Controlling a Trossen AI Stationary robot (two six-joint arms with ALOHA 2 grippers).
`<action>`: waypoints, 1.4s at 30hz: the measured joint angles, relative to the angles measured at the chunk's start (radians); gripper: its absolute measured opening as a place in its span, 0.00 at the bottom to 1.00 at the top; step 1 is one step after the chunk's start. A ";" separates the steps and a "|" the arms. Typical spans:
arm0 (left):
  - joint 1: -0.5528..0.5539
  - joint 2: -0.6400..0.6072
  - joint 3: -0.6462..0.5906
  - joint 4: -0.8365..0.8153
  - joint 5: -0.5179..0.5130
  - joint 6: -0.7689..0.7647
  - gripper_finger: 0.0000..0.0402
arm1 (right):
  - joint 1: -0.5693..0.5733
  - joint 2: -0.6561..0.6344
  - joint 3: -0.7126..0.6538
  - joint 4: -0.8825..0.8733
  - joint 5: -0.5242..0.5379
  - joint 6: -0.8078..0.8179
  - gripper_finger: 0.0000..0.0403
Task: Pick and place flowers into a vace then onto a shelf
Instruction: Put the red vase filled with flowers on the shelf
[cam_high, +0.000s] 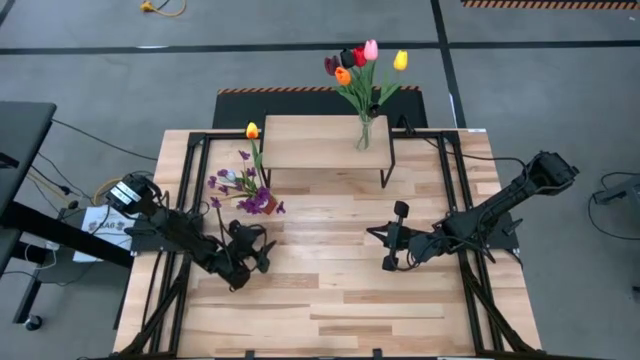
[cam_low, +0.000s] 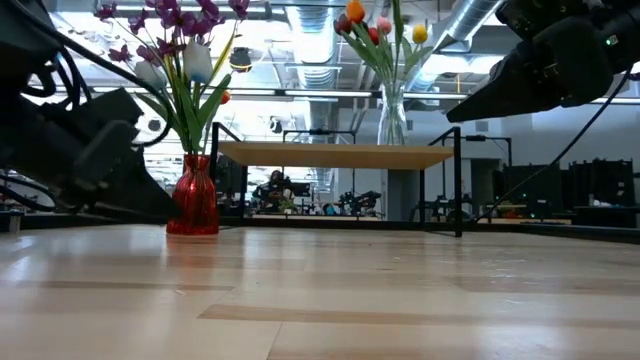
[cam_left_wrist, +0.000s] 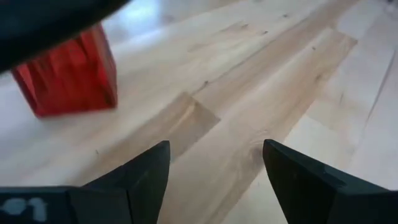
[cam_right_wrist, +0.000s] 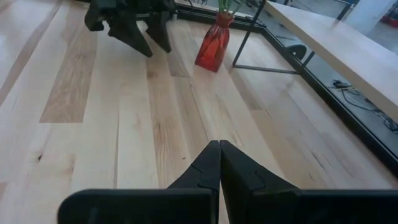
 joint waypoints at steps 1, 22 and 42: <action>0.003 0.000 0.000 0.000 0.013 -0.034 0.62 | 0.000 0.000 0.000 0.000 0.000 0.000 0.00; 0.008 0.000 0.000 -0.009 0.128 0.011 0.62 | 0.000 0.000 0.000 0.000 -0.004 -0.062 0.00; 0.014 0.000 0.000 -0.010 0.059 -0.146 0.70 | 0.003 0.000 0.001 -0.008 -0.008 -0.071 0.00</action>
